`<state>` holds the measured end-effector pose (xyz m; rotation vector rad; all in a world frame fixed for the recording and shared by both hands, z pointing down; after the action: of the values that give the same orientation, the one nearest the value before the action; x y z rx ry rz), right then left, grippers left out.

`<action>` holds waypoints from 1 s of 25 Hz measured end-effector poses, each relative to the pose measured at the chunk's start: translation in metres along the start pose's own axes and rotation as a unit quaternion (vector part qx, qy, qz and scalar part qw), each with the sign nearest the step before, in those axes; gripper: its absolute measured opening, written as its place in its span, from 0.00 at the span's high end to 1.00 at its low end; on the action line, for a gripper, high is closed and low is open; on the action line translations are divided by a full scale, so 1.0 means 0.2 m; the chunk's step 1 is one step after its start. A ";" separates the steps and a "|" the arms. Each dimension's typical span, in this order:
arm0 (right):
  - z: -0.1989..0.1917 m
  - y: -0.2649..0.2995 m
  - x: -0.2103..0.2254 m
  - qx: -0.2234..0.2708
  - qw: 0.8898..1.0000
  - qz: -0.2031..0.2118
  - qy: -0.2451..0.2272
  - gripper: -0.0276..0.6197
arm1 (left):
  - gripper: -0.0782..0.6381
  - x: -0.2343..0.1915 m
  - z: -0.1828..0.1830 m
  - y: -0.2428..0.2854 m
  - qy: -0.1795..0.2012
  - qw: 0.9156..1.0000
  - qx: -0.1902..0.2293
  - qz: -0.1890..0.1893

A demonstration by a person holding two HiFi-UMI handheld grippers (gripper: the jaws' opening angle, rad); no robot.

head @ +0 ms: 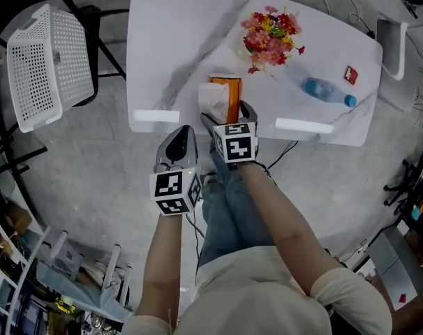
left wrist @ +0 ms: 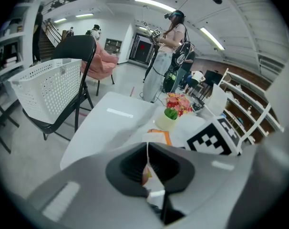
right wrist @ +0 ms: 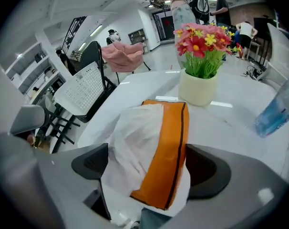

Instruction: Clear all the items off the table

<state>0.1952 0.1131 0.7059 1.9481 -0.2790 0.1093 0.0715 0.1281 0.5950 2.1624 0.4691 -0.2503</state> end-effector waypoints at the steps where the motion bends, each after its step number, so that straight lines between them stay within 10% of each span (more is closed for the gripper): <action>1: 0.00 0.02 0.00 -0.002 1.000 -0.004 0.002 0.19 | 0.87 -0.01 -0.01 0.01 -0.001 1.000 -0.002 0.001; 16: -0.02 0.17 0.06 -0.039 0.999 -0.024 0.020 0.20 | 0.87 0.02 -0.08 0.05 -0.012 1.000 -0.019 -0.007; 25: -0.02 0.16 0.08 -0.040 0.999 -0.023 0.013 0.38 | 0.87 0.01 -0.08 0.04 -0.014 1.000 -0.019 -0.002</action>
<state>0.2031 0.1035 0.7396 1.8703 -0.2181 0.0917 0.0769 0.1359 0.6097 2.1191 0.4600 -0.2718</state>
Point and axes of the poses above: the fingertips, and each gripper's own axes: y forward along the fingers, x to its right, z out of its top, the point moved 5 cm from there along -y, backward along the fingers, and after that the axes turned 4 degrees about -z, right-handed, at the moved point
